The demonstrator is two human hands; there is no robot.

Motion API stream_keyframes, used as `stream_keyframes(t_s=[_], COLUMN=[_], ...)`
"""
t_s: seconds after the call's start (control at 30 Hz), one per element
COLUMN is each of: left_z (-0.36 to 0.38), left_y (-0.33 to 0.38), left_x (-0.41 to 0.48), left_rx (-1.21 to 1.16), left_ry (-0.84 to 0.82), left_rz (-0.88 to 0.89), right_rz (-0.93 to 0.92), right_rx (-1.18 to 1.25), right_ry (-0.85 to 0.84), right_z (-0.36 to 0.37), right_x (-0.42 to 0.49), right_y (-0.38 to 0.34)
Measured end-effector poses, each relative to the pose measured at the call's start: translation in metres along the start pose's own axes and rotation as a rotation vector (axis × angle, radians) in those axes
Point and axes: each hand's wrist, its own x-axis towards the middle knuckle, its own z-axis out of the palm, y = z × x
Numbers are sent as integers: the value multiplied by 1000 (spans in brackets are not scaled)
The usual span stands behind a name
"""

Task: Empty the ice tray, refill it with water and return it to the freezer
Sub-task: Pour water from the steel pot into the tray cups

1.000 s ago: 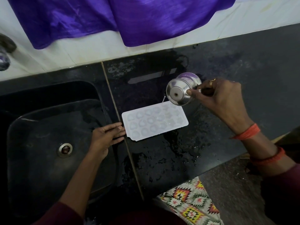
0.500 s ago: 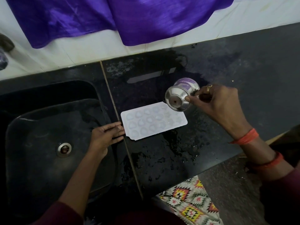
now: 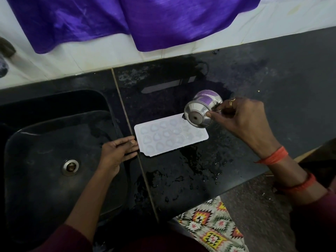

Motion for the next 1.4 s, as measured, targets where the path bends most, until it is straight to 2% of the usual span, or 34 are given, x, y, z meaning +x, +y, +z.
stream_keyframes(t_s=[1.4], left_z=[-2], left_y=[1], left_x=[-5], left_rx=[11], left_ry=[-6], left_rz=[8], right_rz=[7], right_rx=[15], right_ry=[39], right_z=[-6], right_x=[-7], right_y=[2])
